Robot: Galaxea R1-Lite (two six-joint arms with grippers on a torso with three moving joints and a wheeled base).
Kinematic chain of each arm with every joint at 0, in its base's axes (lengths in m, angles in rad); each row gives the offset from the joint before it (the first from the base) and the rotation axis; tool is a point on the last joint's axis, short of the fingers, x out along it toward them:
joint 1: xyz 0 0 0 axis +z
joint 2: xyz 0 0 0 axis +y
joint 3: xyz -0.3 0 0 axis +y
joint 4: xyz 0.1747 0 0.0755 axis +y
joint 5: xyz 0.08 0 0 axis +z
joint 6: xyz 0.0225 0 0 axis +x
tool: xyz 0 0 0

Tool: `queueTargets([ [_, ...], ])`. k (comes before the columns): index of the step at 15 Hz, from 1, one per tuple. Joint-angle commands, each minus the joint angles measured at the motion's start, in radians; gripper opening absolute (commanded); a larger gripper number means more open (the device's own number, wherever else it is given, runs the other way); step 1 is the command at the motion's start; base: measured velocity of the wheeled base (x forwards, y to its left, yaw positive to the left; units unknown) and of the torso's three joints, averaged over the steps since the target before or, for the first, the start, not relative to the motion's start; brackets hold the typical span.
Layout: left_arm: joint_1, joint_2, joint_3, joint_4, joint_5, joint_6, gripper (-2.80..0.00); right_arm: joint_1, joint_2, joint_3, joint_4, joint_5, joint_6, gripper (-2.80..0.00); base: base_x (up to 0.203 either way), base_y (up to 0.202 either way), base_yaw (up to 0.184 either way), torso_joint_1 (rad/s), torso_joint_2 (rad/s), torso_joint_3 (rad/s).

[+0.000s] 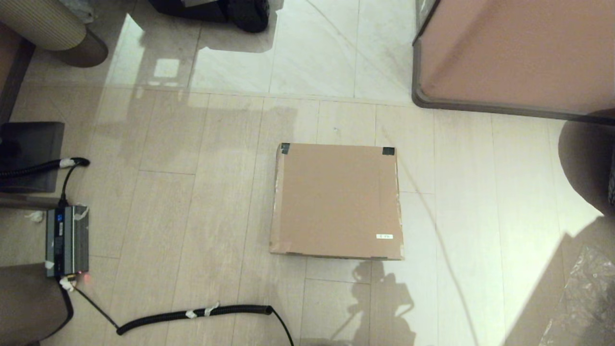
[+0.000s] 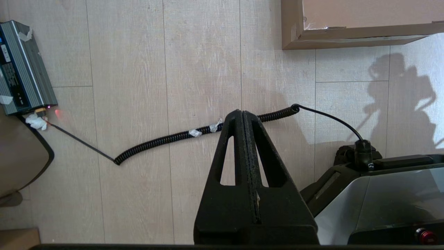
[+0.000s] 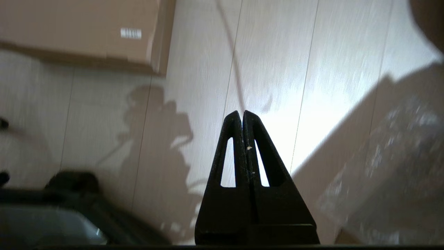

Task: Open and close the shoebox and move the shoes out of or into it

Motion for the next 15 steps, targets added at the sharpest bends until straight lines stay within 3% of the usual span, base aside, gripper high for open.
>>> queueTargets([
  [1, 0.000, 0.001, -0.001, 0.000, 0.002, -0.002, -2.80, 0.001, -0.025, 0.016, -0.027, 0.002, -0.003, -2.80, 0.000, 0.000, 0.000, 0.000, 0.00, 0.000],
  [15, 0.000, -0.001, 0.000, 0.000, 0.005, -0.007, -2.80, 0.001, -0.025, 0.015, -0.015, 0.001, -0.002, -2.80, 0.000, 0.000, 0.000, 0.000, 0.00, 0.000],
])
